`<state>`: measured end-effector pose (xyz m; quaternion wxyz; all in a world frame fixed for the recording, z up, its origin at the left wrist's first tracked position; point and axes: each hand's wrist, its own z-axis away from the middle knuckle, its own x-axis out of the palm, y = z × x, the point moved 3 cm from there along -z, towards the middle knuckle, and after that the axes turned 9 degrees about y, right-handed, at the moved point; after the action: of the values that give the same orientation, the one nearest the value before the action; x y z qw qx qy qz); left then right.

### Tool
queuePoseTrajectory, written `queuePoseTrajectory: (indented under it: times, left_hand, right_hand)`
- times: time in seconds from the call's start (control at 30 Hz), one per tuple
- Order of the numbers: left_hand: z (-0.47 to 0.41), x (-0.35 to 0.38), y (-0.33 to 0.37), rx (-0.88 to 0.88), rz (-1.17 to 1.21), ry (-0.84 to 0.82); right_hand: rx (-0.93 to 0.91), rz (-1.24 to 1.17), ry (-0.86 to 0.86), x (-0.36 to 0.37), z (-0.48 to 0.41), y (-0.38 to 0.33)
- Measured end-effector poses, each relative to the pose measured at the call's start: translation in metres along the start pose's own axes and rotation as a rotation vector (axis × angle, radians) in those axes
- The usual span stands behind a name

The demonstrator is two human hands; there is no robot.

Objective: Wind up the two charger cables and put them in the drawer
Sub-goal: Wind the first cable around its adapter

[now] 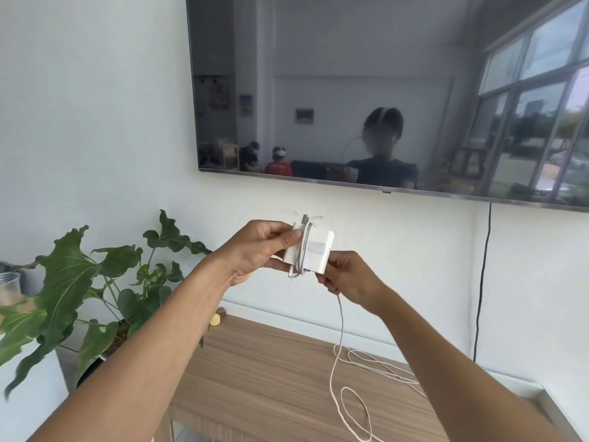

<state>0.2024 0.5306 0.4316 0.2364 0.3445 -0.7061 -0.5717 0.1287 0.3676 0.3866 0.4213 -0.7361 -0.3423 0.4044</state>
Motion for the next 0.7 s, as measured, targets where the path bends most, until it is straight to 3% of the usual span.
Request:
queuePoseTrajectory:
  times: [0.23,0.47,0.7]
  left_hand:
    - [0.001,-0.004,-0.009,0.032,-0.213,0.04]
    - [0.002,0.001,-0.005,0.056,-0.358,0.058]
    - [-0.009,0.004,-0.011,0.087,-0.415,0.258]
  right_hand:
    - [0.064,0.499,-0.143,-0.025,-0.012,-0.055]
    - [0.095,0.573,-0.15,-0.031,-0.015,-0.077]
    - [-0.01,0.702,0.111,-0.023,-0.018,-0.083]
